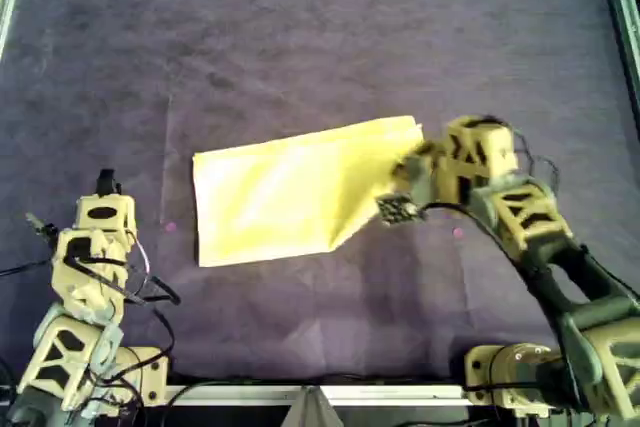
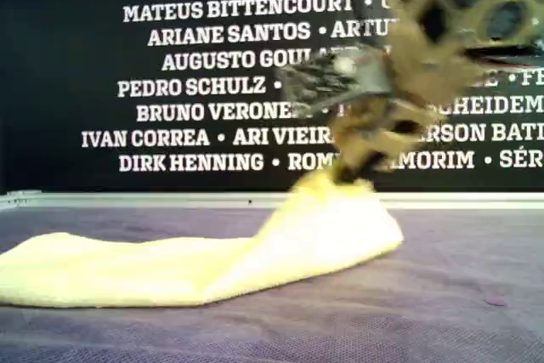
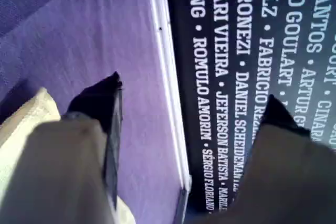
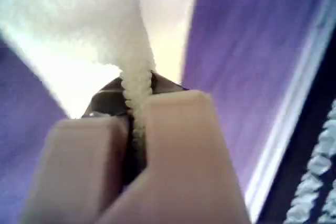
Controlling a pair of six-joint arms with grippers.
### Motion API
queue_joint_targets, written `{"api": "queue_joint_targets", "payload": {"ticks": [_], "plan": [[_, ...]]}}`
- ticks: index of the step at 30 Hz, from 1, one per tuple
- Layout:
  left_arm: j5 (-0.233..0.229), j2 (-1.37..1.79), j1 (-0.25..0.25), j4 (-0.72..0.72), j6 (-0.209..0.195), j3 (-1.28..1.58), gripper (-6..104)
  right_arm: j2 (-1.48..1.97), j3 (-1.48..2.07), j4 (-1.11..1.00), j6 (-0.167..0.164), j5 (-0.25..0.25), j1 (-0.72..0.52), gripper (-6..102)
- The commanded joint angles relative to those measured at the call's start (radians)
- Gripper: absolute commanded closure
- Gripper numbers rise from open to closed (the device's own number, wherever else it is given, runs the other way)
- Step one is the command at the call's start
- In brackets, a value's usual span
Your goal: Fold a cloth
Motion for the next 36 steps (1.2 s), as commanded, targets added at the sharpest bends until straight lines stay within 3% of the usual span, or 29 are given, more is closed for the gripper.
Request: {"api": "queue_joint_targets", "payload": {"ticks": [1,24,36], "plan": [[-0.011,0.017,0.026,-0.009,0.005,-0.060,5,-0.046,-0.153,-0.063,0.006,0.003,0.080,92],[-0.011,0.017,0.026,-0.008,0.005,-0.060,5,-0.726,-1.117,-0.046,0.006,0.005,0.557,92],[-0.011,0.017,0.026,-0.008,0.005,-0.060,5,-0.936,-1.243,-0.046,0.006,0.006,0.640,89]]}}
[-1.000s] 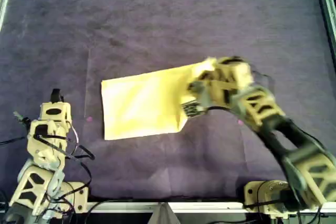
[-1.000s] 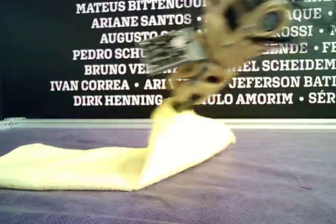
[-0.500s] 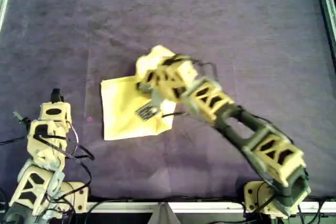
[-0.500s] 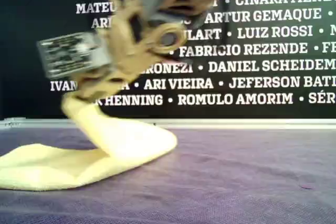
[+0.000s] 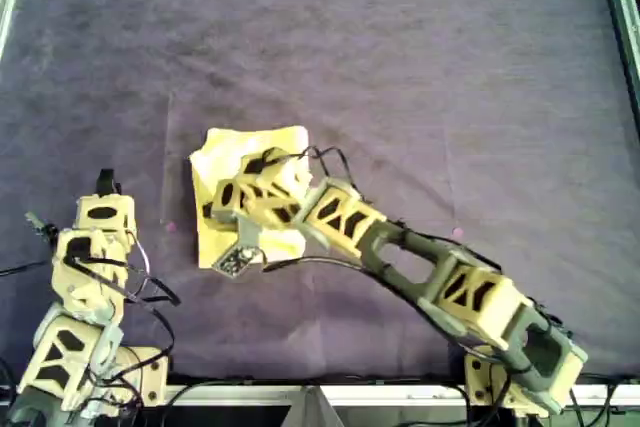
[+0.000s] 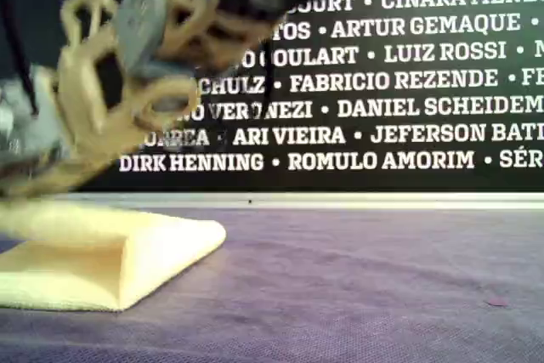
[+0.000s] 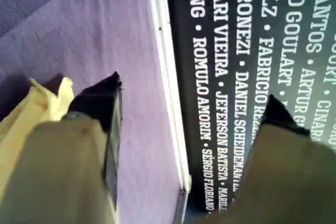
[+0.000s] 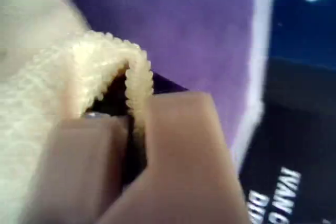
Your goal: Fold a cloth
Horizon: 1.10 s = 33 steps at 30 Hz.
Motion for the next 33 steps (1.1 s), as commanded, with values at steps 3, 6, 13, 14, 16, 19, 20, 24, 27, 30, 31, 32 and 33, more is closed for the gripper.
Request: {"api": "queue_joint_targets", "payload": {"ticks": [3,6,13,14,16,19,20,24,27,30,31,32,33], "plan": [[-0.011,0.015,0.026,-0.008,0.005,-0.060,5,0.049,-0.051,-0.023,0.005,0.003,0.002,74],[-0.011,0.015,0.026,-0.008,0.005,-0.060,5,0.060,-0.072,0.064,0.005,0.003,0.002,54],[-0.011,0.015,0.026,-0.008,0.005,-0.060,5,0.181,-0.072,0.307,-0.009,0.002,-0.002,41],[-0.011,0.015,0.026,-0.008,0.005,-0.060,5,0.193,-0.074,0.325,-0.011,0.002,-0.003,41],[-0.011,0.015,0.026,-0.008,0.005,-0.060,5,0.233,-0.074,0.345,-0.012,0.002,-0.009,41],[-0.011,0.015,0.026,-0.008,0.005,-0.060,5,0.318,-0.052,0.347,-0.012,0.002,-0.015,42],[-0.011,0.015,0.026,-0.008,0.005,-0.060,5,0.344,-0.051,0.347,-0.012,0.002,-0.015,42],[-0.011,0.015,0.026,-0.006,0.005,-0.060,5,0.446,-0.049,0.368,-0.012,0.003,-0.032,42],[-0.011,0.015,0.026,-0.006,0.006,-0.060,5,0.512,-0.049,0.495,-0.012,0.003,-0.104,44],[-0.011,0.015,0.026,-0.006,-0.006,-0.083,5,0.603,-0.049,0.647,0.000,0.003,-0.179,60],[-0.011,0.015,0.025,-0.006,-0.008,-0.084,5,0.637,-0.049,0.695,0.002,0.003,-0.202,68],[-0.011,0.015,0.018,-0.006,-0.008,-0.086,5,0.664,-0.049,0.735,0.003,0.002,-0.225,77],[-0.009,0.015,0.014,-0.006,-0.008,-0.087,5,0.690,-0.049,0.770,0.003,0.002,-0.247,85]]}}
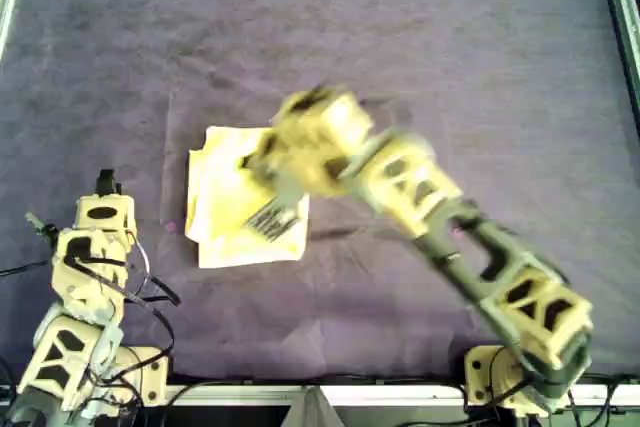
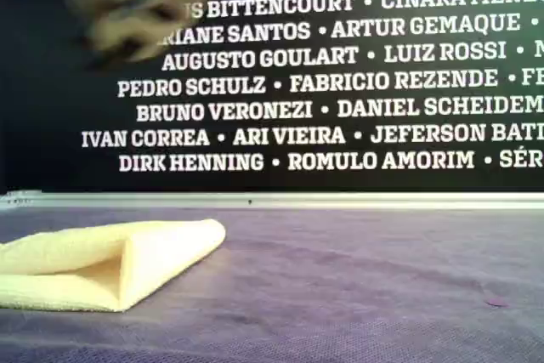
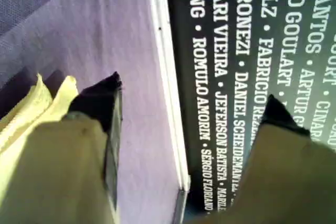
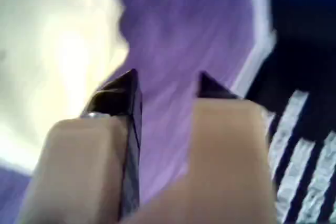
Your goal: Fold a cloth
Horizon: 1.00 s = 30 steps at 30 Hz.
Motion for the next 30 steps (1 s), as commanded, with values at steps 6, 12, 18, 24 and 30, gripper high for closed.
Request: {"api": "queue_joint_targets", "payload": {"ticks": [6,12,18,24,30], "plan": [[0.000,0.015,0.012,-0.006,-0.005,-0.086,5,0.324,-0.041,0.201,0.005,-0.014,-0.196,92],[0.008,0.017,0.012,-0.006,-0.005,-0.087,5,0.419,0.100,0.327,0.005,-0.014,-0.383,90],[0.005,0.017,0.012,-0.006,-0.008,-0.094,4,0.676,0.373,0.351,0.003,-0.014,-0.479,90],[0.008,0.017,0.012,-0.006,-0.008,-0.150,5,1.023,0.644,0.302,-0.009,-0.012,-0.571,90],[0.008,0.017,0.012,-0.005,-0.008,-0.138,5,1.381,1.005,0.072,-0.009,-0.012,-0.762,90]]}}
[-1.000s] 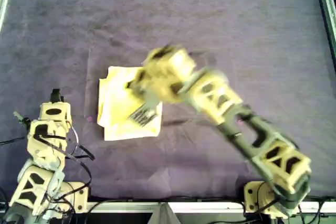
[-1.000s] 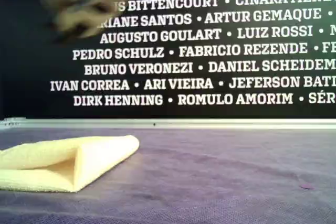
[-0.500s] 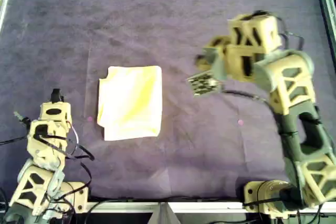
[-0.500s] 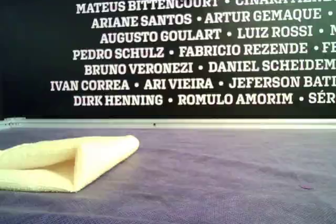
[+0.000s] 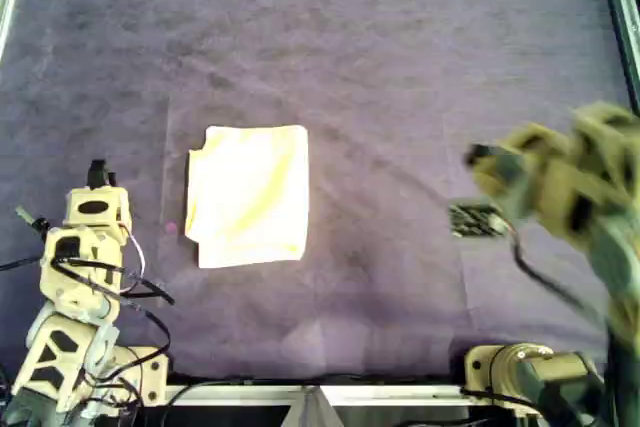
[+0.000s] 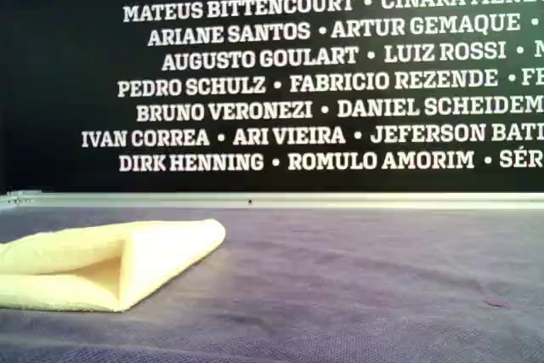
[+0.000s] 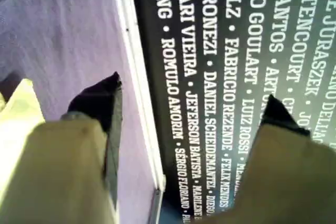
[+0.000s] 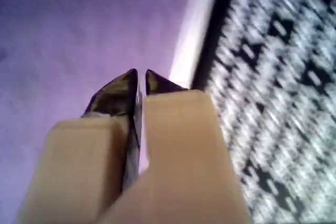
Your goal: Fold a cloth
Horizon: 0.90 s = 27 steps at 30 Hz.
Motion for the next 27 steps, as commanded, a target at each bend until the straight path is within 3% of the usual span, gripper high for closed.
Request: {"api": "queue_joint_targets", "payload": {"ticks": [1,11,17,21,27], "plan": [[0.005,0.017,0.012,-0.005,-0.005,-0.057,5,0.233,0.192,-0.152,0.005,-0.009,-0.094,90],[0.008,0.017,0.011,0.003,-0.005,-0.040,5,0.753,0.848,-0.499,0.006,0.005,-0.362,90],[0.008,0.017,0.029,0.006,-0.005,0.069,5,0.785,1.100,-0.598,0.018,-0.012,-0.365,90],[0.015,0.018,0.104,0.015,-0.005,0.078,5,0.784,1.213,-0.721,0.018,-0.012,-0.365,90],[0.138,0.017,0.135,0.127,-0.006,0.078,5,0.785,1.388,-0.867,0.018,-0.012,-0.362,90]]}}
